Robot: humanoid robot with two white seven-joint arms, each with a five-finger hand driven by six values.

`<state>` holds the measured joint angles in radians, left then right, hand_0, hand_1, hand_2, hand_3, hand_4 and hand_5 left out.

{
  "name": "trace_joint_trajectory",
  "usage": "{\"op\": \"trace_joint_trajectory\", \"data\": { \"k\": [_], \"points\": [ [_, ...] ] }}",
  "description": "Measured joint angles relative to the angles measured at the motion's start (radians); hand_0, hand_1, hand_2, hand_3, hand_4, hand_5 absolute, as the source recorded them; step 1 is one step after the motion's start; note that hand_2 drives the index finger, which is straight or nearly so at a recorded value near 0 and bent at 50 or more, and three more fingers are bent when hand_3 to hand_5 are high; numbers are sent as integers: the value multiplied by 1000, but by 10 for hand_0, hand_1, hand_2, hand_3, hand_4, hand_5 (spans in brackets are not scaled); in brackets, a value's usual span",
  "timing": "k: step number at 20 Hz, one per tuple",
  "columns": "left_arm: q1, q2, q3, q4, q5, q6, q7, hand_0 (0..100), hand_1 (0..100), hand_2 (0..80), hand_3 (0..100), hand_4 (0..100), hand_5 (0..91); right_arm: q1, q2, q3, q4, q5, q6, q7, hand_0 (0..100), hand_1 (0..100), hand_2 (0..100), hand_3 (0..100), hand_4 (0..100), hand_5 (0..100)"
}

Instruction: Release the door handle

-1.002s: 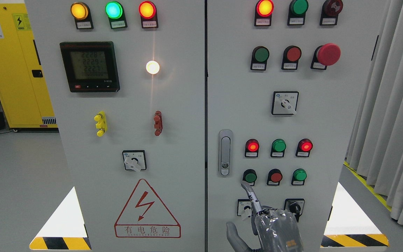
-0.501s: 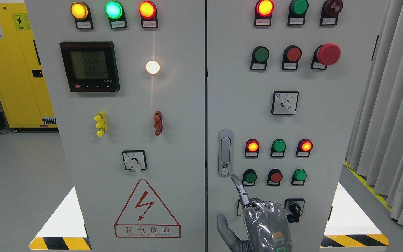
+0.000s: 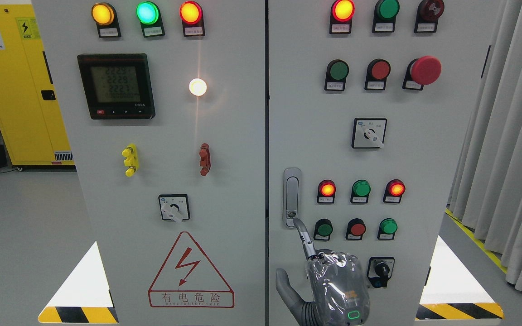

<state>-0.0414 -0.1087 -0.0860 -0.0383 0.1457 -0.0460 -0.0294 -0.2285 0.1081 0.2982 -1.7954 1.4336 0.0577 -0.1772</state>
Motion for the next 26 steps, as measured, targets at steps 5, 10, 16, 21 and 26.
{"op": "trace_joint_trajectory", "data": {
  "k": [5,10,16,21,26],
  "points": [
    [0,0,0,0,0,-5,0,120,556,0,0,0,0,-26,3,13,21,7,19,6,543,329,0,1000,1000,1000],
    [0,0,0,0,0,-5,0,120,556,0,0,0,0,-41,4,21,39,11,39,8,551,329,0,1000,1000,1000],
    [0,0,0,0,0,-5,0,120,556,0,0,0,0,-49,5,26,53,12,60,8,560,330,0,1000,1000,1000],
    [0,0,0,0,0,-6,0,120,556,0,0,0,0,-51,6,29,62,12,68,8,565,332,0,1000,1000,1000],
    [0,0,0,0,0,-6,0,120,556,0,0,0,0,-59,6,29,70,12,71,9,569,333,0,1000,1000,1000]
  ]
}}
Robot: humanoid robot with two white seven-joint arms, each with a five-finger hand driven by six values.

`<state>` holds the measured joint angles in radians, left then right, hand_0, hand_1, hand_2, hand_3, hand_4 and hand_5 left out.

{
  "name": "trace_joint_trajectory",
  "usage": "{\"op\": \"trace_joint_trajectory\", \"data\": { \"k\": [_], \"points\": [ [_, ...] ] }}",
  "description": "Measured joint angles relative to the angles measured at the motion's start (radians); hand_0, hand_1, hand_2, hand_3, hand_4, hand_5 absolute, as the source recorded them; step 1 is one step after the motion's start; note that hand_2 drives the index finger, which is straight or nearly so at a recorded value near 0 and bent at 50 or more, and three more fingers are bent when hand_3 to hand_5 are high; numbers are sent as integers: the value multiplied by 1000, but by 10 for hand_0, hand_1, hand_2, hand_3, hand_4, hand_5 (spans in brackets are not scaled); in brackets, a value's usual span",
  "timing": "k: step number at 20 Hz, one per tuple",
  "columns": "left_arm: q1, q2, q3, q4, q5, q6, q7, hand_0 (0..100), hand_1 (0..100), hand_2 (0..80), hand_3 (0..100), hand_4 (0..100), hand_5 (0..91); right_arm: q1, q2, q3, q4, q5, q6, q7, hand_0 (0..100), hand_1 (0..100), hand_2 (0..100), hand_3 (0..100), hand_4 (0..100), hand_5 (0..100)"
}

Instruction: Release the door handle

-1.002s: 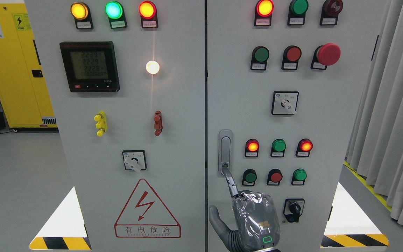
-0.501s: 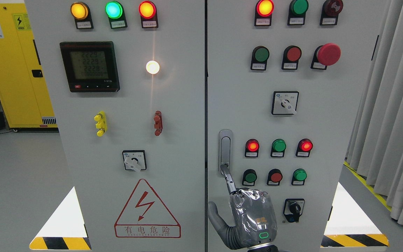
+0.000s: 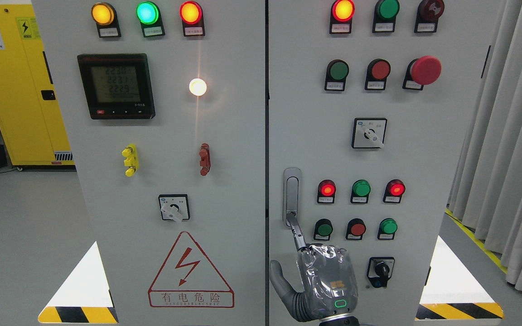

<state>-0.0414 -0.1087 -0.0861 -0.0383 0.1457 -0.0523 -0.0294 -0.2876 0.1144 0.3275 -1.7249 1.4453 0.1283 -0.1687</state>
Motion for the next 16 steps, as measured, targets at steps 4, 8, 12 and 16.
{"op": "trace_joint_trajectory", "data": {
  "k": [4,8,12,16],
  "points": [
    [0,0,0,0,0,-3,0,120,556,0,0,0,0,-7,0,0,6,-1,18,4,572,334,0,1000,1000,1000],
    [0,0,0,0,0,-4,0,120,556,0,0,0,0,-14,0,-1,11,-2,27,4,573,336,0,1000,1000,1000],
    [0,0,0,0,0,-2,0,120,556,0,0,0,0,-16,0,0,13,-3,29,4,577,338,0,1000,1000,1000],
    [0,0,0,0,0,0,0,120,556,0,0,0,0,-14,0,1,15,-3,29,4,578,339,0,1000,1000,1000]
  ]
}}
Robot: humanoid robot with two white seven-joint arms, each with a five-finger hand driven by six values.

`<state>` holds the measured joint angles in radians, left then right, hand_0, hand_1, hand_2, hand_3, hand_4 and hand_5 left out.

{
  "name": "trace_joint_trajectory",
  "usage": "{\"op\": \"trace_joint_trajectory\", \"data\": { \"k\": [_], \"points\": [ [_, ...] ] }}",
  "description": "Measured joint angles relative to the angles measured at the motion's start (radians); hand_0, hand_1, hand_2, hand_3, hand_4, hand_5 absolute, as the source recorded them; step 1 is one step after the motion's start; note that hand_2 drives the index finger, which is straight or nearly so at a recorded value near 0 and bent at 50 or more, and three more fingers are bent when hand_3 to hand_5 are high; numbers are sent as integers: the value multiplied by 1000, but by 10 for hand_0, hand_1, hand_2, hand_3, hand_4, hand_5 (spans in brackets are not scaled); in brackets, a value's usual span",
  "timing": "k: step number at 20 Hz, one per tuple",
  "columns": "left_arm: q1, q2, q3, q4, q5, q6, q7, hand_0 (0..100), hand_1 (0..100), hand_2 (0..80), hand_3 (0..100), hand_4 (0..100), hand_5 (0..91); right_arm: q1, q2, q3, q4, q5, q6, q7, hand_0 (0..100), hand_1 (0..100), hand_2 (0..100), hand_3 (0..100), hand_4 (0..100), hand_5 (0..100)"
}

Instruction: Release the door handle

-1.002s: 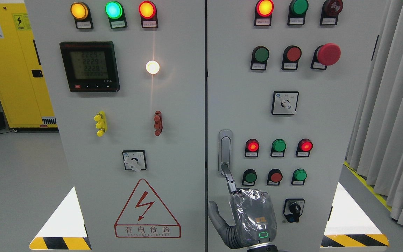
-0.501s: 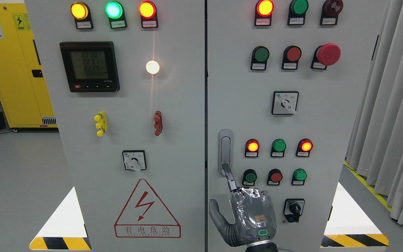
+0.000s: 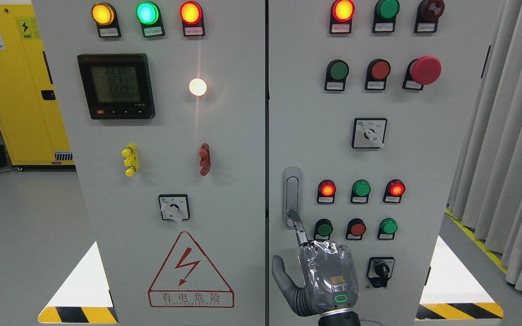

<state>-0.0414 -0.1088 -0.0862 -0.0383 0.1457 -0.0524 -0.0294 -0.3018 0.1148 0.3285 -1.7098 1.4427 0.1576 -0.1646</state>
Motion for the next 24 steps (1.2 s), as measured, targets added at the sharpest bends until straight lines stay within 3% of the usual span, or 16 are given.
{"op": "trace_joint_trajectory", "data": {
  "k": [24],
  "points": [
    [0,0,0,0,0,1,0,120,556,0,0,0,0,-5,0,-1,21,2,0,1,585,339,0,1000,1000,1000]
  ]
}}
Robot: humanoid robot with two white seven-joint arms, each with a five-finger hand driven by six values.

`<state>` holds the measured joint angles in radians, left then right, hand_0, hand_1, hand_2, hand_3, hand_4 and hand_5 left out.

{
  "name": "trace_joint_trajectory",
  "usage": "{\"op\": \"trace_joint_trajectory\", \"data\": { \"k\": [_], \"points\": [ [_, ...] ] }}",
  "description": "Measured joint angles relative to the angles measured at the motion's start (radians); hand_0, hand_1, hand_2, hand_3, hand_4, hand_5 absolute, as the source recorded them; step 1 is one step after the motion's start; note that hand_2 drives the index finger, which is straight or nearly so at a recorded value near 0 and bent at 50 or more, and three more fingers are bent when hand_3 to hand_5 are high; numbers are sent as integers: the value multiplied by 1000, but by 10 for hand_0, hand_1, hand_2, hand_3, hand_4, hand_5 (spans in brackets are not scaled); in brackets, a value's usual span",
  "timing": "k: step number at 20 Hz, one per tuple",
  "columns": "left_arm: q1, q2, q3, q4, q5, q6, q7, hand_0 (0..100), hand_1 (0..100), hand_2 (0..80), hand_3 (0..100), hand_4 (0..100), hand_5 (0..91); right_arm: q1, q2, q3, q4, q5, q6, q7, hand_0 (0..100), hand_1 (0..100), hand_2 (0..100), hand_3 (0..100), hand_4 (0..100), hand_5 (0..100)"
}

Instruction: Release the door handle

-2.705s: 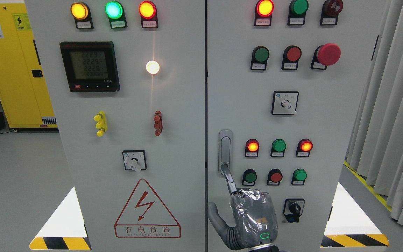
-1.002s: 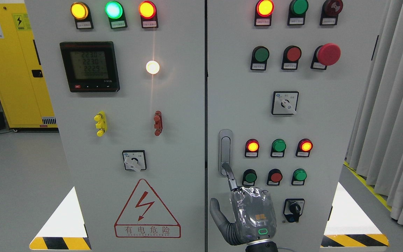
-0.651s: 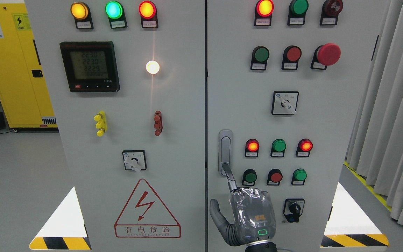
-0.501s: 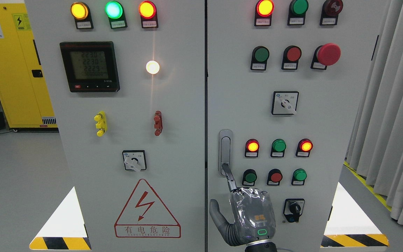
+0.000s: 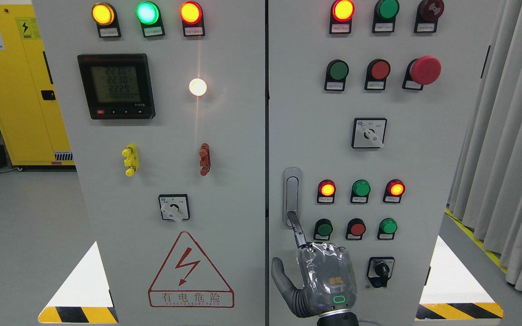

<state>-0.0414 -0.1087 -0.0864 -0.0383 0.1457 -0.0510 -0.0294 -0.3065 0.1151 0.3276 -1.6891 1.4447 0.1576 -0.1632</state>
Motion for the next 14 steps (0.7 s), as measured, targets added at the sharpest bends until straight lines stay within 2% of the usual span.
{"op": "trace_joint_trajectory", "data": {
  "k": [6,14],
  "points": [
    [0,0,0,0,0,0,0,120,556,0,0,0,0,-1,0,-1,4,1,0,-2,584,339,6,1000,1000,1000],
    [0,0,0,0,0,0,0,120,556,0,0,0,0,1,-1,-2,7,2,1,22,583,339,10,1000,1000,1000]
  ]
}}
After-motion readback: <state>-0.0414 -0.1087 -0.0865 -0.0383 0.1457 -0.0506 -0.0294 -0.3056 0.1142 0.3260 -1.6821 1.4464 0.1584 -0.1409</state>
